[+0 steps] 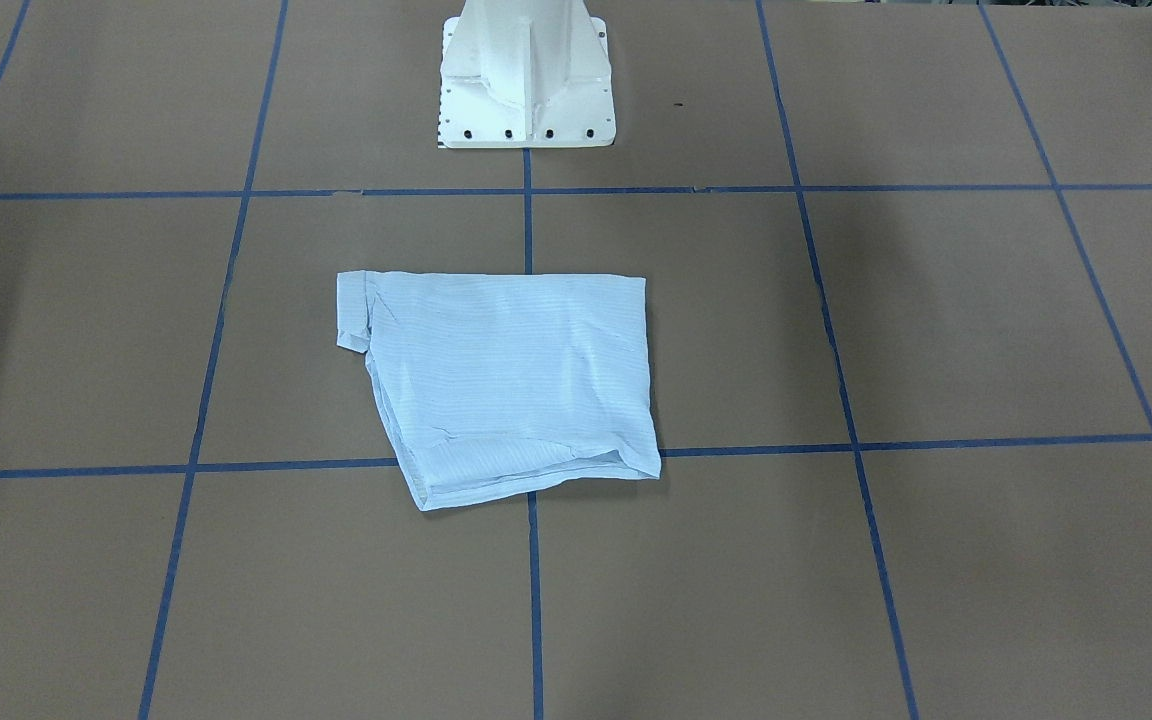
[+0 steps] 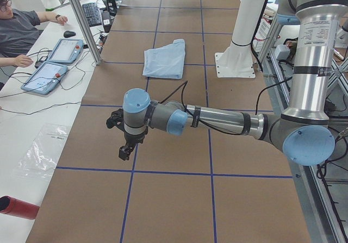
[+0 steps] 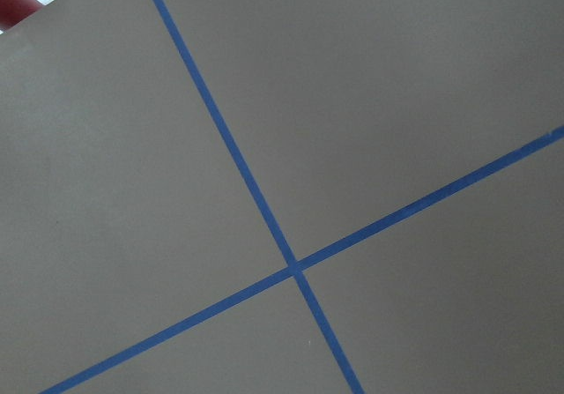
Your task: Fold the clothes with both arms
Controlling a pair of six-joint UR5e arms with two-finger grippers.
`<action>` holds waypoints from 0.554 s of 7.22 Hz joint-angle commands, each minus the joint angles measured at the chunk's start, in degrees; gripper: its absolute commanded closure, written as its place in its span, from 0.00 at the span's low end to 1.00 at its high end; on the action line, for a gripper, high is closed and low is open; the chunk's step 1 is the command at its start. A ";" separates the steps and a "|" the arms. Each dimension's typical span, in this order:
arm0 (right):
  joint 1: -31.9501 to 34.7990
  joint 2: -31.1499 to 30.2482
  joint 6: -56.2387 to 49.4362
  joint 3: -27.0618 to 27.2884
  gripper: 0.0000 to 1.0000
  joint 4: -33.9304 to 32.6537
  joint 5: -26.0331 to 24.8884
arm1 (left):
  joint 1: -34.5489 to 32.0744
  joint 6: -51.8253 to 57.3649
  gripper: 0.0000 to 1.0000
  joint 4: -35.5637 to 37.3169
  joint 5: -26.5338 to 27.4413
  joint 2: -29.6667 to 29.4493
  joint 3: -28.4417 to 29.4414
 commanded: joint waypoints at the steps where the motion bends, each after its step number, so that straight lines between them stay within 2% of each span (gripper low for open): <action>1: 2.60 -1.98 2.61 0.42 0.00 1.53 0.32 | -0.52 -0.40 0.00 -1.77 0.28 1.35 1.83; 3: 3.16 -2.16 11.47 4.11 0.00 0.40 0.85 | -0.61 -0.58 0.00 3.21 0.28 2.31 1.49; 4: 3.16 -2.16 11.95 4.12 0.00 0.40 0.93 | -0.52 -1.63 0.00 6.64 0.19 2.14 1.49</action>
